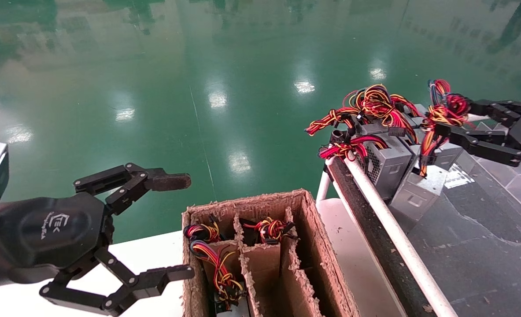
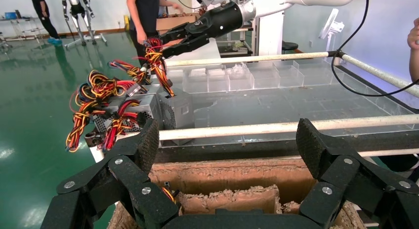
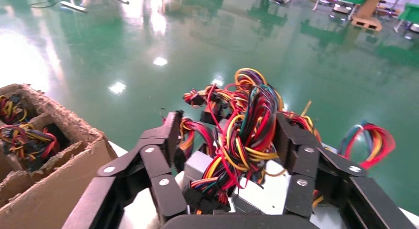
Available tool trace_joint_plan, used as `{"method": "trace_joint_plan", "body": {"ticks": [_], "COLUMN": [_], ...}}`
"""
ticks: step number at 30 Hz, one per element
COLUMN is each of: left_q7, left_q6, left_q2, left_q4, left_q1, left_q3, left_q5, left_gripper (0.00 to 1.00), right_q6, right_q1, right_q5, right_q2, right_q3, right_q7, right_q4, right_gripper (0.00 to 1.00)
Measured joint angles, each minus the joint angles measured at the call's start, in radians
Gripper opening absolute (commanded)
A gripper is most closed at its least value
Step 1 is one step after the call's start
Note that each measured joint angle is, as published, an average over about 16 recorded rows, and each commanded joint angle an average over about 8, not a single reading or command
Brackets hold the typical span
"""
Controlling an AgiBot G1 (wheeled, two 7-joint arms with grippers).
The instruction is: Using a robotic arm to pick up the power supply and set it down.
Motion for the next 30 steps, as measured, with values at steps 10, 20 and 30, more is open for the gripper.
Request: {"method": "trace_joint_plan", "body": {"ticks": [10,20,30], "left_q7": [0.000,0.000,0.000], "left_q6": [0.000,0.000,0.000], "left_q2": [0.000,0.000,0.000], "left_q4": [0.000,0.000,0.000], "left_q1": [0.000,0.000,0.000], "left_q3": [0.000,0.000,0.000], "left_q5": [0.000,0.000,0.000], "left_gripper": [1.00,1.00,1.00], "right_q6": [0.023,0.069,0.078], "right_q1": [0.033,0.050,0.075], "right_q5": [-0.048,-0.112,-0.148], "right_q2": [0.002,-0.007,0.013], "right_q3": [-0.033,-0.077,-0.101], "right_q7": [0.021,0.063,0.097], "right_q4": [0.002,-0.012,-0.020], "right_gripper": [1.00,1.00,1.00]}}
